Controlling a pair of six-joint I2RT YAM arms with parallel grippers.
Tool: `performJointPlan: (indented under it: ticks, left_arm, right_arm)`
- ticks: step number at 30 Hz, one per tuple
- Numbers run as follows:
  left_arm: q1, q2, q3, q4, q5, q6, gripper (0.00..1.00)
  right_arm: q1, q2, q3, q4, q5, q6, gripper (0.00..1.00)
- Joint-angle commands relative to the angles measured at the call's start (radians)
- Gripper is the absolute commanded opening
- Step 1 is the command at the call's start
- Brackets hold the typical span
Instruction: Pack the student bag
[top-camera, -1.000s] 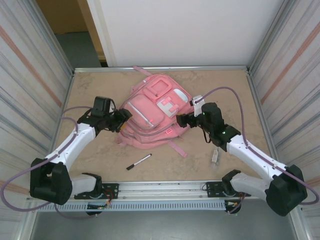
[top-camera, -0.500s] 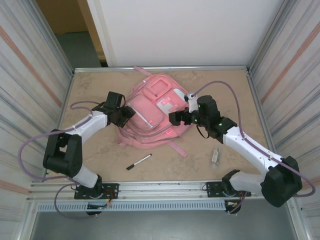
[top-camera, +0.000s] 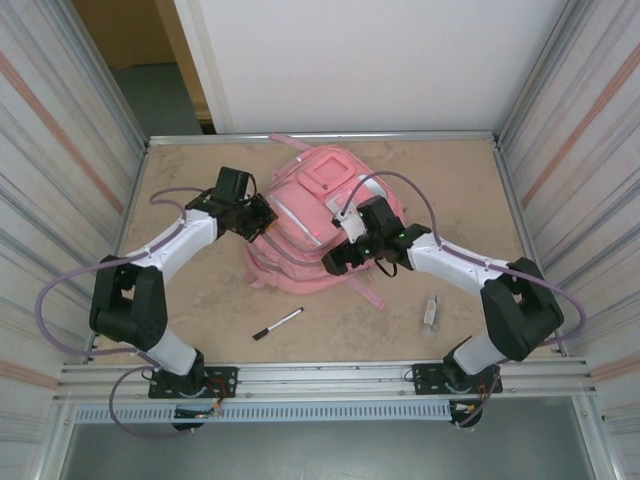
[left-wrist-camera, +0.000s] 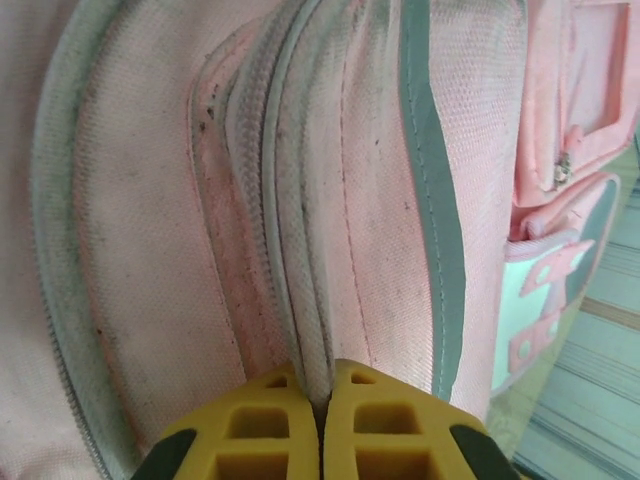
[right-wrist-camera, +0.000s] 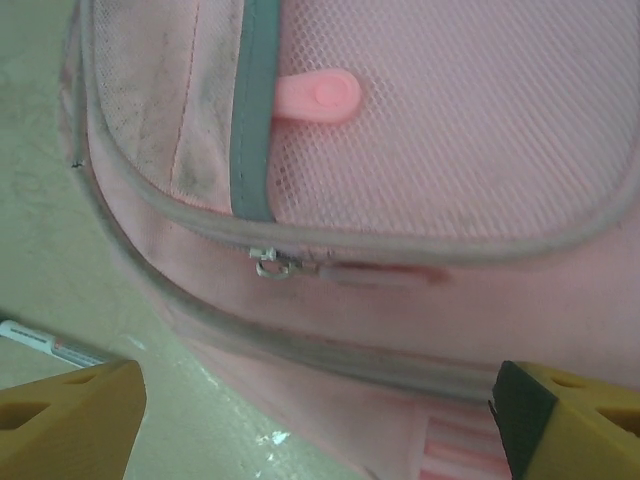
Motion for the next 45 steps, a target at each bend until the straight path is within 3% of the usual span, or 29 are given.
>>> performJointPlan:
  ticks: [1,9,22,31,36,41,45]
  left_arm:
    - [-0.003,-0.073,-0.011,-0.012,0.087,-0.009,0.00]
    - [-0.004,-0.066,-0.050,0.037,0.139,-0.049,0.00]
    - [0.004,-0.059,-0.102,0.084,0.146,-0.079,0.00]
    - [0.011,-0.073,-0.156,0.112,0.125,-0.130,0.00]
    - [0.008,-0.089,-0.187,0.146,0.116,-0.165,0.00]
    - [-0.002,-0.096,-0.228,0.219,0.114,-0.240,0.00]
    - [-0.023,-0.116,-0.256,0.246,0.076,-0.267,0.00]
  right_arm:
    - [-0.012,0.052,0.052,0.001,-0.037,-0.108,0.90]
    - [0.006,0.134,0.093,0.006,-0.149,-0.148,0.83]
    - [0.021,0.085,0.087,-0.003,-0.267,-0.102,0.24]
    - [0.051,0.092,0.123,0.005,-0.295,0.012,0.04]
    - [0.140,0.160,0.216,-0.046,-0.262,0.116,0.03]
    - [0.204,0.254,0.347,-0.139,-0.254,0.154,0.10]
    - [0.241,0.304,0.396,-0.160,-0.175,0.225,0.16]
